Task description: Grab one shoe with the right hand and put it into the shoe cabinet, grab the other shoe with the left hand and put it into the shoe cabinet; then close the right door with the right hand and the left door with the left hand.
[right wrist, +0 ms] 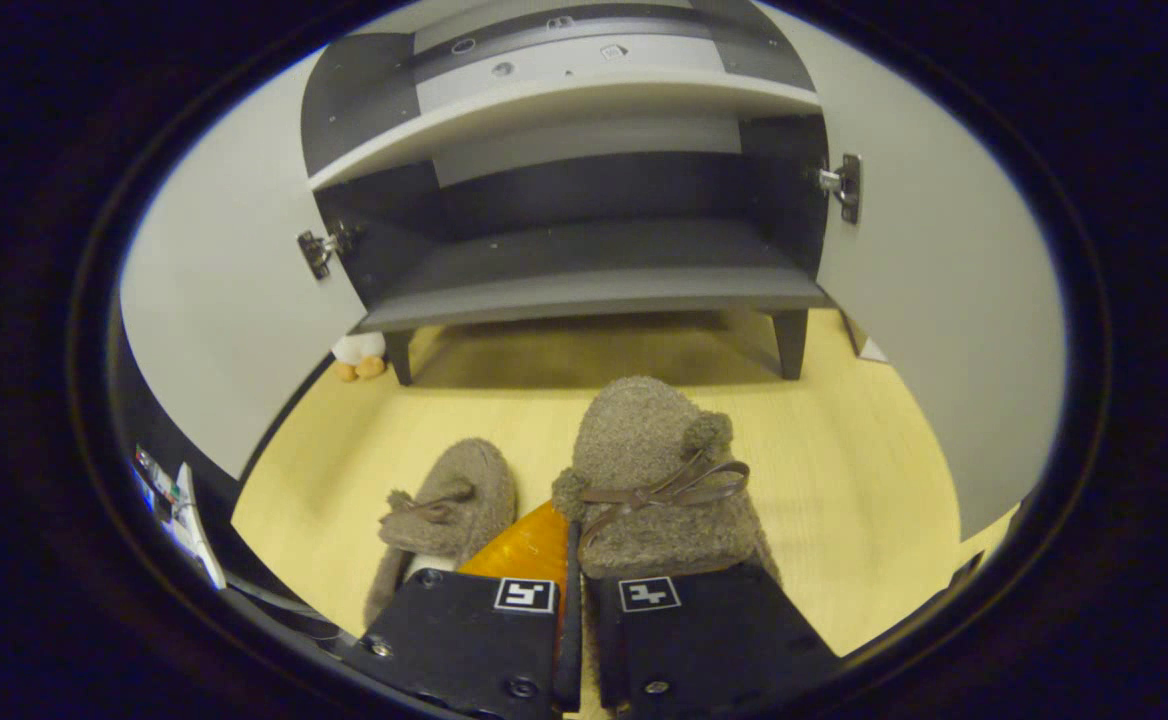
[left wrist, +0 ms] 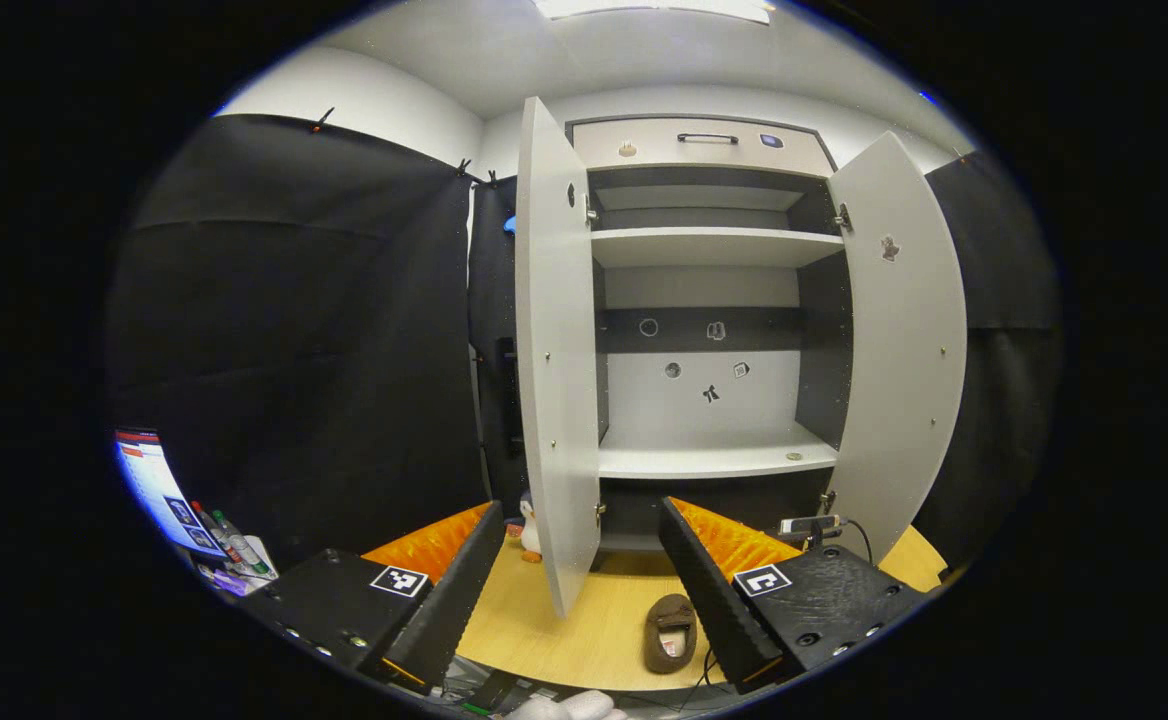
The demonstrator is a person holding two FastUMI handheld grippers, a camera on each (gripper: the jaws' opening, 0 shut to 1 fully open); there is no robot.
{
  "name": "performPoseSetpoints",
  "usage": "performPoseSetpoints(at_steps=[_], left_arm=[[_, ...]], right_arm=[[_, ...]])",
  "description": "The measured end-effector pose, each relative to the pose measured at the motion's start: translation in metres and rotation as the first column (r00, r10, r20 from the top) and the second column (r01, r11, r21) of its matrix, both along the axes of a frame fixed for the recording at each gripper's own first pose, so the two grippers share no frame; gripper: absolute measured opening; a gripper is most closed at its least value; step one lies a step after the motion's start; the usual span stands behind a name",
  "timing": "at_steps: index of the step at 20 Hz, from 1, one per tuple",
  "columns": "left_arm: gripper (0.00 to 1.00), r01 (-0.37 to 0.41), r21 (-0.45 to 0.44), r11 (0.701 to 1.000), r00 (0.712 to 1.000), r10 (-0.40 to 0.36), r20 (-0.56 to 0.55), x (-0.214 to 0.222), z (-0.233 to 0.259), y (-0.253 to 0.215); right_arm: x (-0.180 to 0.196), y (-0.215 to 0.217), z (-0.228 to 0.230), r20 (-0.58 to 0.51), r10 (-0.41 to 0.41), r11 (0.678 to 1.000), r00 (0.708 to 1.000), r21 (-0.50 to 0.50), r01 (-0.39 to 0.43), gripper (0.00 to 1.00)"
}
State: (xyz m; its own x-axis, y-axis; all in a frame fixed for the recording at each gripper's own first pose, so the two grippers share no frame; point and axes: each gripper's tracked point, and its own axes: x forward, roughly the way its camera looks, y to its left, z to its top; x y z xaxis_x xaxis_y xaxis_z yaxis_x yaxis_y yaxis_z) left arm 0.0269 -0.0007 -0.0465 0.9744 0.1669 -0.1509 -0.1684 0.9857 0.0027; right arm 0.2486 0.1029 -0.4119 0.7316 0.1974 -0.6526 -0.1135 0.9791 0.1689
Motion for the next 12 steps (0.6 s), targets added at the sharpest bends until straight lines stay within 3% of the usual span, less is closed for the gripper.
performPoseSetpoints(at_steps=[5,12], left_arm=[[0.95,0.045,-0.024,0.999,0.998,-0.045,0.032,-0.002,0.001,-0.015],[0.95,0.052,-0.063,0.997,0.998,-0.049,0.039,-0.002,-0.006,-0.023]], right_arm=[[0.023,-0.004,0.108,0.146,-0.005,0.999,0.989,0.044,-0.002,0.10],[0.093,0.005,0.243,0.333,-0.003,0.999,0.943,0.040,-0.011,0.10]])
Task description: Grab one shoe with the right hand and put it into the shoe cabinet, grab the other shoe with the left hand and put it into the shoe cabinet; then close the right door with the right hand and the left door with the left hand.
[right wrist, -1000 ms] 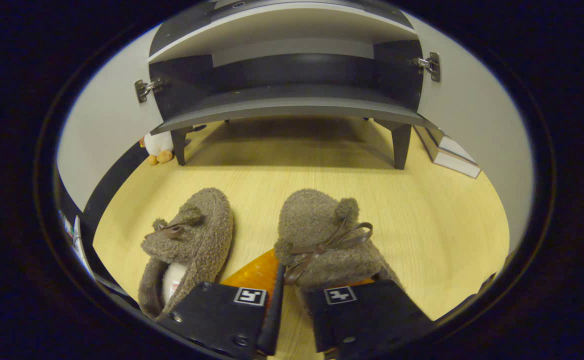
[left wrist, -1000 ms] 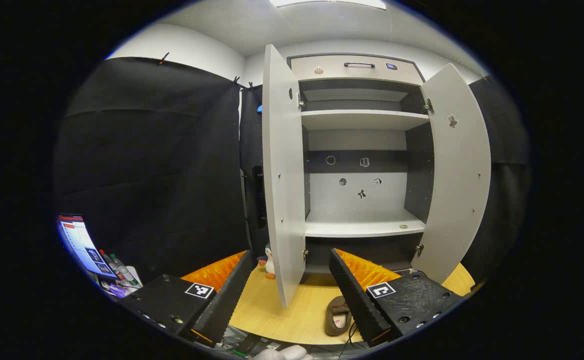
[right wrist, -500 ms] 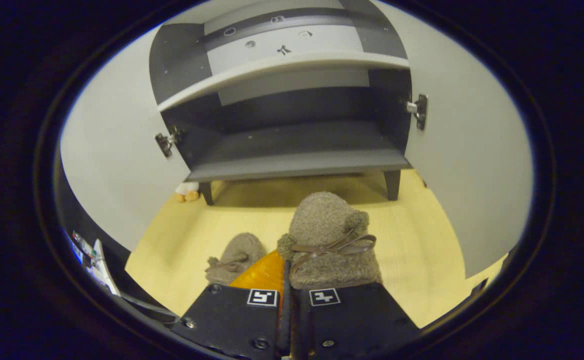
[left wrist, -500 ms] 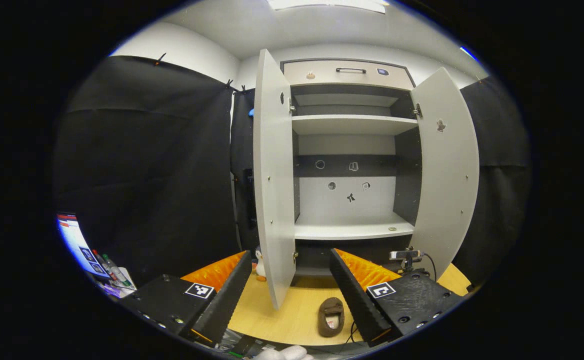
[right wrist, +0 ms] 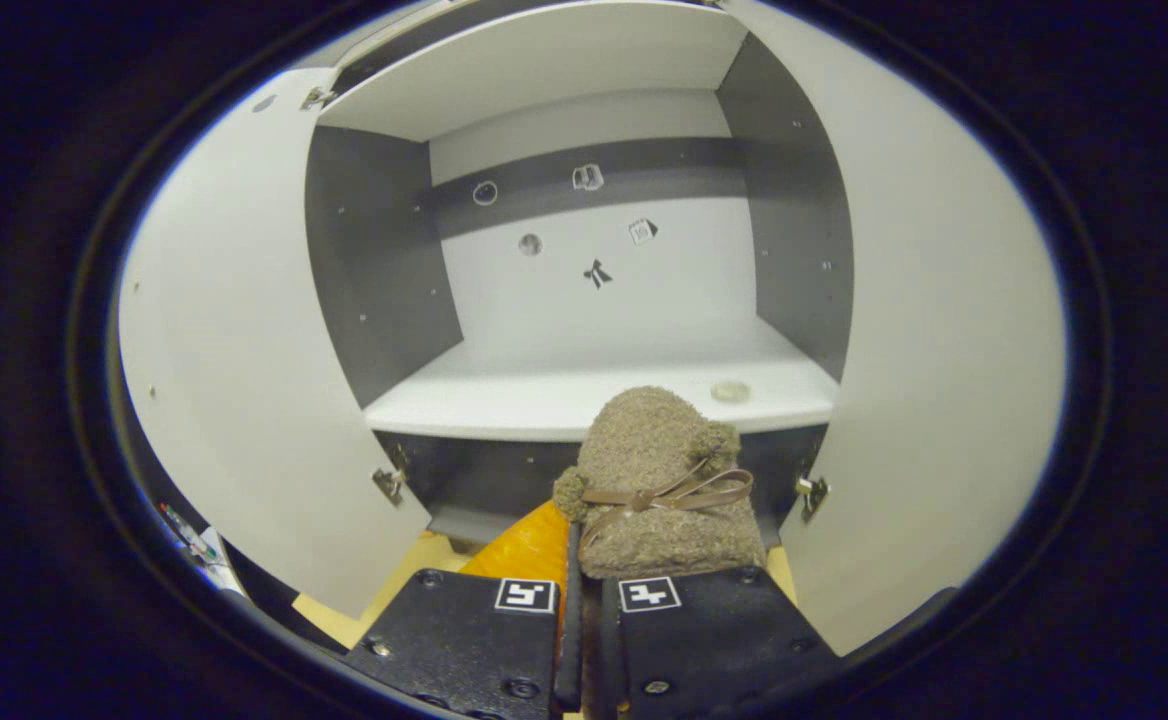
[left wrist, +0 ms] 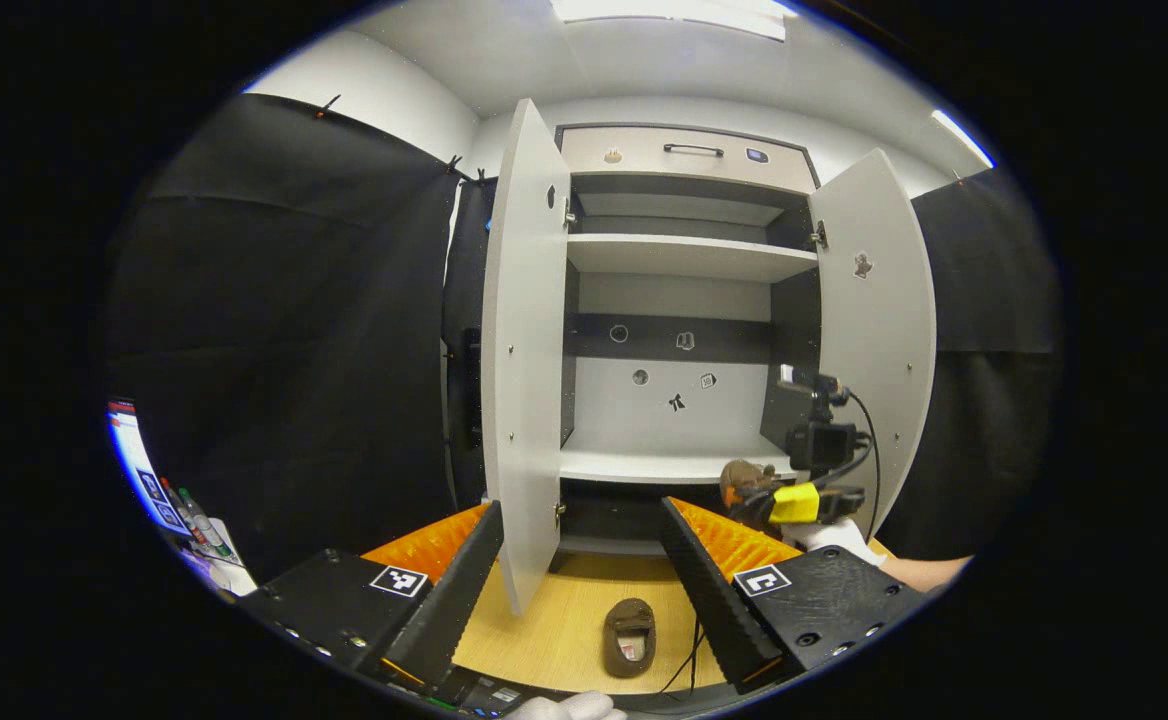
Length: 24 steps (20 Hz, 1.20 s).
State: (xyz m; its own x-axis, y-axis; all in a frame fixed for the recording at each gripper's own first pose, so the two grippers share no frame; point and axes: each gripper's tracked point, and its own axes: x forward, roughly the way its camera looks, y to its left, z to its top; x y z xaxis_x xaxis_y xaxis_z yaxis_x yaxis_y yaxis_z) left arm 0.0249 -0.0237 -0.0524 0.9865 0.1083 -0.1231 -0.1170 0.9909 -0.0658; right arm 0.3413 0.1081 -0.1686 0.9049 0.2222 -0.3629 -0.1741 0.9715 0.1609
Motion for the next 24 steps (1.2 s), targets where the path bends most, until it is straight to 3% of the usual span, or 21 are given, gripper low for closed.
performPoseSetpoints(at_steps=[7,13,15,16,17,23,24], left_arm=[[0.95,-0.055,-0.022,0.998,0.998,0.055,-0.004,-0.003,-0.003,0.003],[0.95,-0.087,-0.003,0.996,0.996,0.087,-0.032,-0.004,-0.009,0.005],[0.95,-0.099,0.002,0.995,0.994,0.099,-0.046,-0.004,-0.012,0.005],[0.90,-0.105,0.002,0.994,0.993,0.105,-0.053,-0.004,-0.014,0.005],[0.95,-0.109,0.002,0.994,0.992,0.109,-0.059,-0.004,-0.015,0.005],[0.95,-0.107,0.007,0.994,0.992,0.107,-0.065,-0.002,-0.015,0.005],[0.95,-0.105,0.006,0.994,0.993,0.105,-0.061,-0.002,-0.014,0.005]], right_arm=[[0.108,0.013,0.070,0.048,-0.049,0.999,0.998,0.009,0.049,0.10],[0.194,0.021,0.042,-0.057,-0.095,0.993,0.994,-0.070,0.091,0.09],[0.209,0.024,0.027,-0.111,-0.097,0.992,0.989,-0.091,0.087,0.10],[0.216,0.026,0.020,-0.140,-0.095,0.991,0.986,-0.104,0.081,0.10],[0.221,0.026,0.015,-0.170,-0.096,0.990,0.981,-0.117,0.077,0.10],[0.226,0.024,0.001,-0.284,-0.125,0.984,0.951,-0.160,0.082,0.12],[0.223,0.028,0.003,-0.286,-0.111,0.986,0.952,-0.150,0.070,0.22]])
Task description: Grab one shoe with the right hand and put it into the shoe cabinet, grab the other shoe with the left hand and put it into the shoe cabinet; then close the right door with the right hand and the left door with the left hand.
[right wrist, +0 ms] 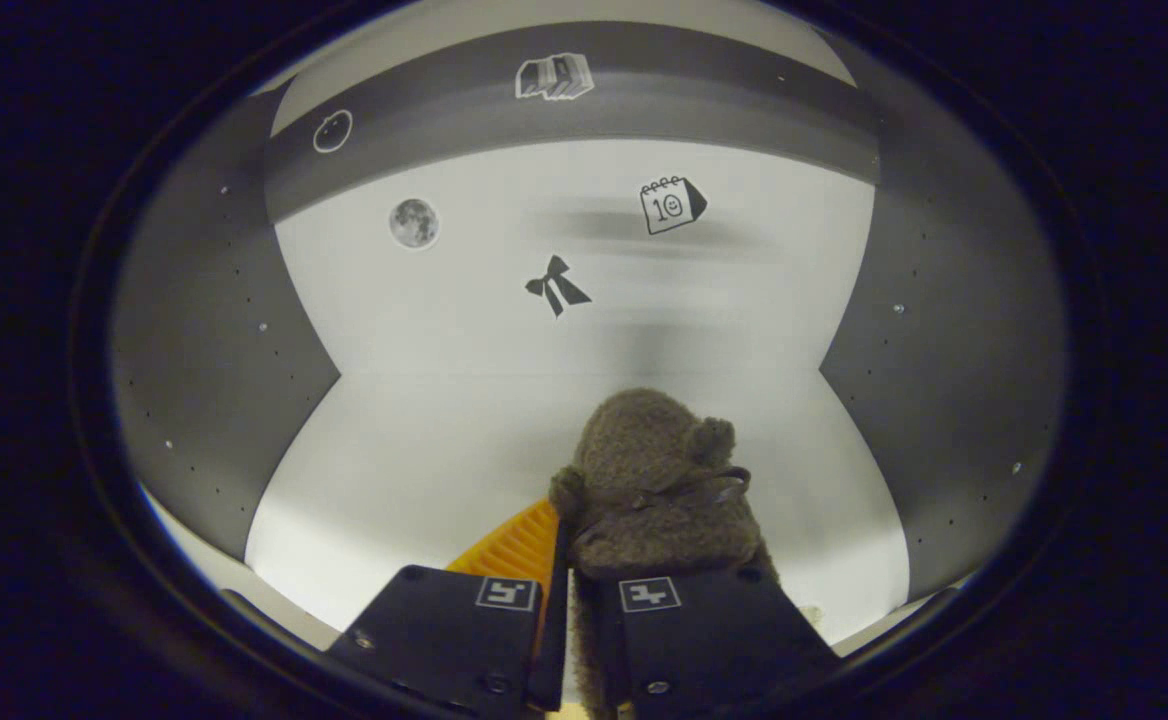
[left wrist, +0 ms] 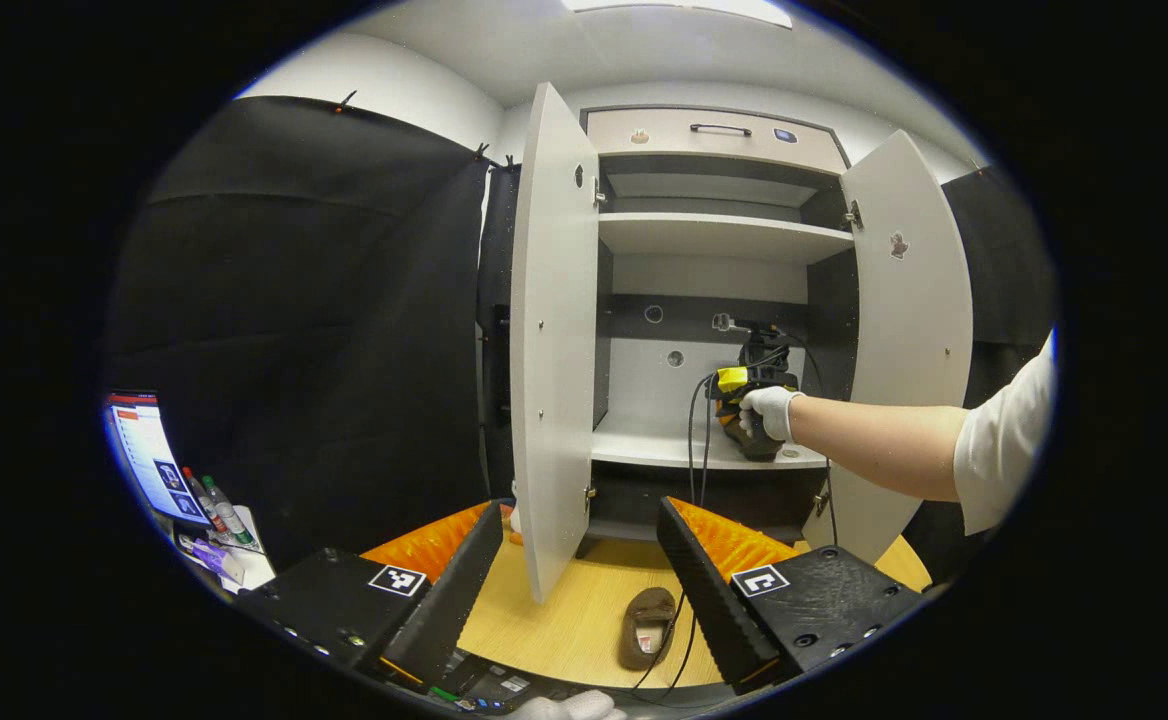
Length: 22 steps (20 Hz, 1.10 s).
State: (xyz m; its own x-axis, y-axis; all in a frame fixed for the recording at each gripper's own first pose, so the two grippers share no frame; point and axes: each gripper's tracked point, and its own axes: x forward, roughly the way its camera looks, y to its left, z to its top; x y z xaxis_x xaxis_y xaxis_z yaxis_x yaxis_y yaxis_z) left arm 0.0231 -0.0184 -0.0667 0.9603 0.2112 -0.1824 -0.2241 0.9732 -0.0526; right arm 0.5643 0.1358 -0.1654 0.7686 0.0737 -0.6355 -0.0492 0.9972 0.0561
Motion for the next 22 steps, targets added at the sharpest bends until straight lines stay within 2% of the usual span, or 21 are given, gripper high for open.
performPoseSetpoints(at_steps=[1,4,5,6,8,9,11,12,15,16,17,19,20,22], left_arm=[[0.95,0.003,0.000,1.000,1.000,-0.003,0.003,0.000,0.001,0.000],[0.95,0.012,-0.003,1.000,1.000,-0.012,0.018,-0.002,0.005,0.001],[0.95,0.017,-0.007,1.000,1.000,-0.017,0.022,-0.003,0.007,0.000],[0.95,0.023,-0.011,1.000,0.999,-0.022,0.022,-0.004,0.007,0.000],[0.95,0.035,-0.016,0.999,0.999,-0.034,0.033,-0.005,0.010,0.001],[0.91,0.041,-0.015,0.999,0.999,-0.040,0.033,-0.006,0.011,0.001],[0.99,0.048,-0.010,0.999,0.998,-0.047,0.040,-0.008,0.013,0.003],[0.95,0.052,-0.012,0.999,0.998,-0.052,0.042,-0.009,0.013,0.004],[0.95,0.065,-0.013,0.998,0.997,-0.065,0.042,-0.011,0.011,0.010],[0.95,0.067,-0.012,0.998,0.997,-0.066,0.044,-0.012,0.010,0.014],[0.90,0.069,-0.013,0.998,0.997,-0.068,0.045,-0.013,0.011,0.017],[0.90,0.075,-0.017,0.997,0.996,-0.074,0.048,-0.013,0.011,0.021],[0.99,0.077,-0.013,0.997,0.996,-0.076,0.050,-0.013,0.012,0.024],[0.90,0.086,-0.010,0.996,0.995,-0.085,0.053,-0.013,0.013,0.030]], right_arm=[[-0.001,0.002,0.002,0.004,0.008,1.000,1.000,0.013,-0.008,0.26],[-0.016,0.007,0.021,0.047,0.037,0.999,0.998,0.037,-0.039,0.63],[-0.021,0.006,0.025,0.057,0.037,0.999,0.998,0.037,-0.039,0.67],[-0.028,0.009,0.029,0.064,0.049,0.998,0.997,0.044,-0.052,0.83],[-0.039,0.006,0.037,0.091,0.053,0.997,0.994,0.043,-0.057,0.86],[-0.046,0.005,0.042,0.103,0.056,0.997,0.993,0.043,-0.061,0.86],[-0.062,0.004,0.054,0.142,0.056,0.997,0.988,0.053,-0.064,0.88],[-0.068,0.001,0.064,0.178,0.056,0.997,0.982,0.047,-0.065,0.88],[-0.100,-0.005,0.096,0.277,0.075,0.996,0.958,0.021,-0.084,0.89],[-0.113,-0.006,0.106,0.310,0.078,0.996,0.948,0.022,-0.089,0.97],[-0.127,-0.009,0.116,0.341,0.077,0.996,0.937,0.023,-0.091,0.98],[-0.163,-0.013,0.140,0.414,0.078,0.994,0.907,0.038,-0.102,0.98],[-0.179,-0.014,0.150,0.459,0.081,0.992,0.885,0.045,-0.114,0.97],[-0.218,-0.019,0.169,0.516,0.090,0.990,0.852,0.045,-0.132,0.98]])
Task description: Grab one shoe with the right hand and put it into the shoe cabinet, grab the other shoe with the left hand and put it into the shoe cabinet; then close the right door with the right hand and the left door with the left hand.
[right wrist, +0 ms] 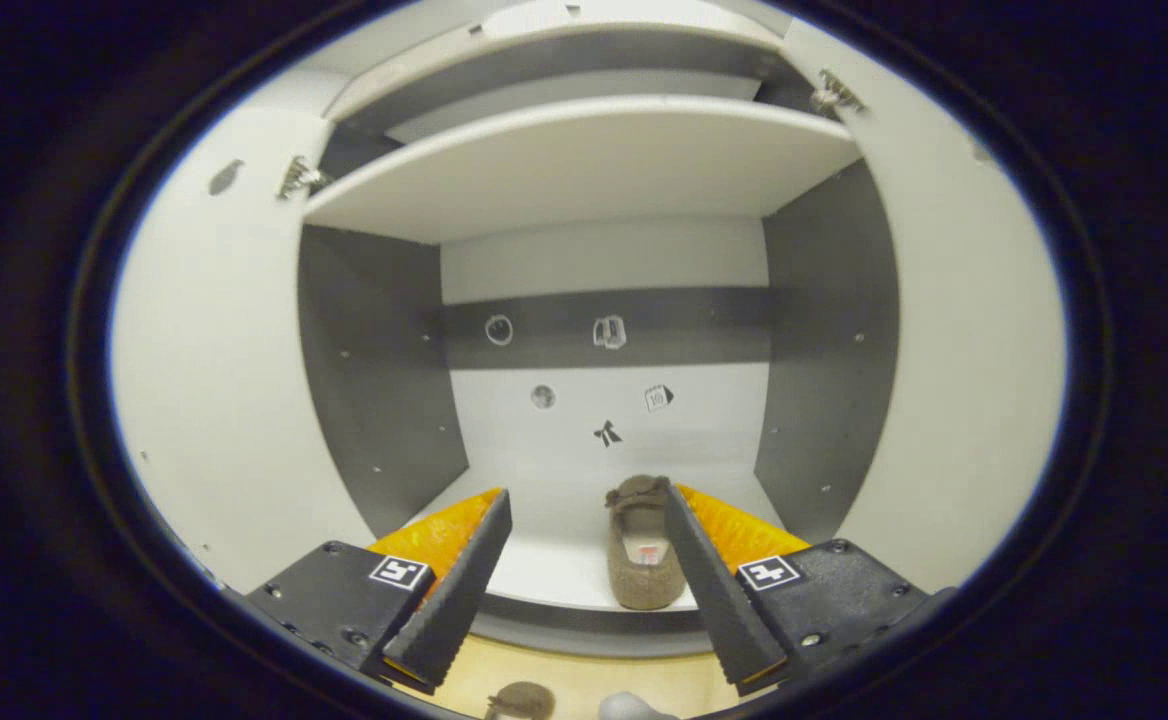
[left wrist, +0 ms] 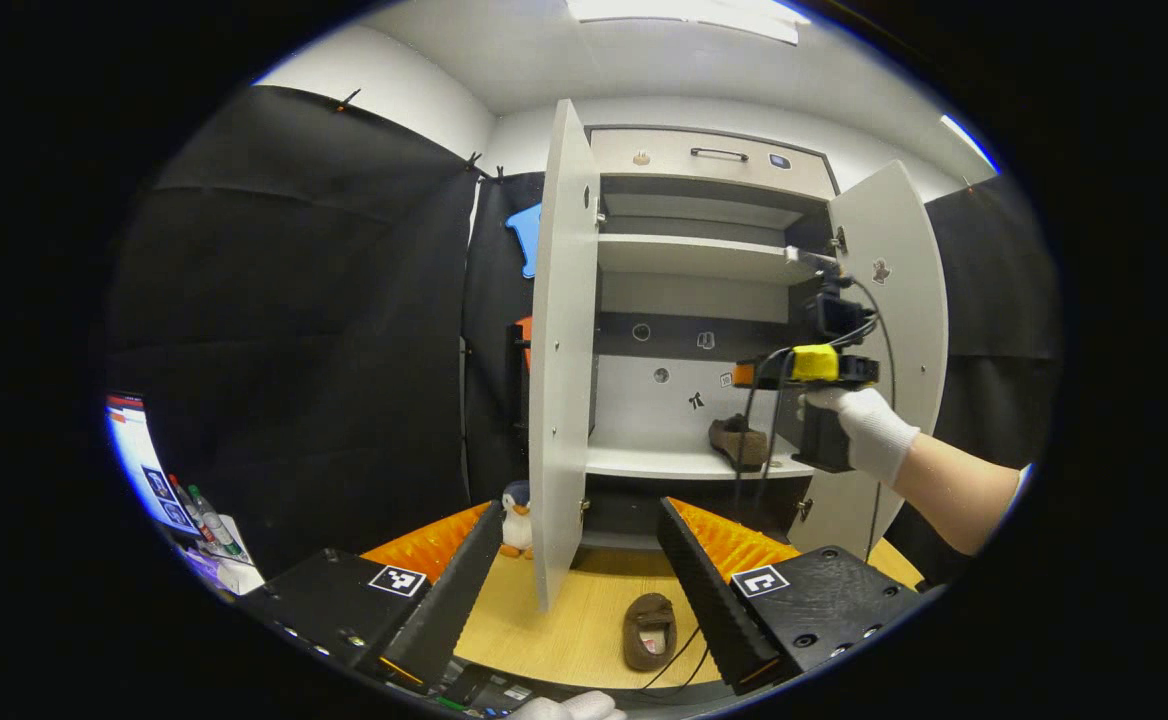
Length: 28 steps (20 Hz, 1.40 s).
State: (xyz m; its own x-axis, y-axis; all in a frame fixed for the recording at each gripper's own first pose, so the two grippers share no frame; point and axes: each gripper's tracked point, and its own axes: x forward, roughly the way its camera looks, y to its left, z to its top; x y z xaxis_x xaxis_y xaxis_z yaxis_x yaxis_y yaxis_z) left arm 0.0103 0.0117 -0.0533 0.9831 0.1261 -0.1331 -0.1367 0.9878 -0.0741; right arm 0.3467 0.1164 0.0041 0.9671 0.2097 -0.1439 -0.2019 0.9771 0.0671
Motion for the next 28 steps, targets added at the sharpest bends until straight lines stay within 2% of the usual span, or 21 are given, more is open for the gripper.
performPoseSetpoints(at_steps=[2,3,5,6,8,9,10,11,12,15,22,26,28], left_arm=[[0.91,0.011,-0.002,1.000,1.000,-0.011,0.008,0.001,0.002,0.004],[0.95,0.015,-0.002,1.000,1.000,-0.015,0.010,0.001,0.003,0.006],[0.90,0.028,0.000,1.000,0.999,-0.028,0.017,0.003,0.004,0.008],[0.95,0.037,0.003,0.999,0.999,-0.037,0.018,0.004,0.004,0.007],[0.95,0.051,0.009,0.999,0.998,-0.051,0.021,0.005,0.005,0.007],[0.91,0.060,0.010,0.998,0.998,-0.061,0.023,0.006,0.005,0.007],[0.95,0.072,0.011,0.997,0.997,-0.072,0.025,0.006,0.005,0.006],[0.90,0.082,0.014,0.997,0.996,-0.083,0.027,0.006,0.006,0.005],[0.95,0.093,0.018,0.995,0.995,-0.094,0.030,0.007,0.007,0.003],[0.95,0.121,0.032,0.992,0.992,-0.122,0.029,0.008,0.003,0.000],[0.95,0.171,0.032,0.985,0.985,-0.172,0.027,0.006,-0.007,-0.013],[0.95,0.186,0.035,0.982,0.982,-0.186,0.004,0.015,-0.024,-0.023],[0.95,0.229,0.017,0.973,0.973,-0.229,-0.029,0.024,-0.050,-0.038]], right_arm=[[-0.036,-0.006,0.018,0.059,0.006,1.000,0.998,-0.005,-0.005,0.98],[-0.058,-0.011,0.025,0.083,0.003,1.000,0.997,-0.002,-0.003,0.98],[-0.094,-0.018,0.029,0.108,0.002,1.000,0.994,0.009,-0.003,0.98],[-0.111,-0.022,0.028,0.111,0.001,1.000,0.994,0.016,-0.003,0.98],[-0.145,-0.032,0.021,0.108,-0.009,1.000,0.994,0.024,0.007,0.99],[-0.162,-0.038,0.017,0.111,-0.015,1.000,0.994,0.019,0.013,0.98],[-0.175,-0.044,0.010,0.111,-0.030,0.999,0.993,0.016,0.028,0.98],[-0.191,-0.050,0.006,0.118,-0.038,0.999,0.992,0.010,0.037,0.99],[-0.205,-0.056,0.000,0.123,-0.051,0.999,0.991,0.004,0.051,0.98],[-0.243,-0.075,-0.018,0.115,-0.103,0.995,0.988,0.010,0.102,0.98],[-0.300,-0.112,-0.060,0.078,-0.190,0.981,0.979,0.037,0.188,0.98],[-0.303,-0.128,-0.066,0.061,-0.211,0.978,0.976,0.012,0.210,0.98],[-0.300,-0.133,-0.068,0.047,-0.207,0.978,0.977,0.011,0.207,0.98]])
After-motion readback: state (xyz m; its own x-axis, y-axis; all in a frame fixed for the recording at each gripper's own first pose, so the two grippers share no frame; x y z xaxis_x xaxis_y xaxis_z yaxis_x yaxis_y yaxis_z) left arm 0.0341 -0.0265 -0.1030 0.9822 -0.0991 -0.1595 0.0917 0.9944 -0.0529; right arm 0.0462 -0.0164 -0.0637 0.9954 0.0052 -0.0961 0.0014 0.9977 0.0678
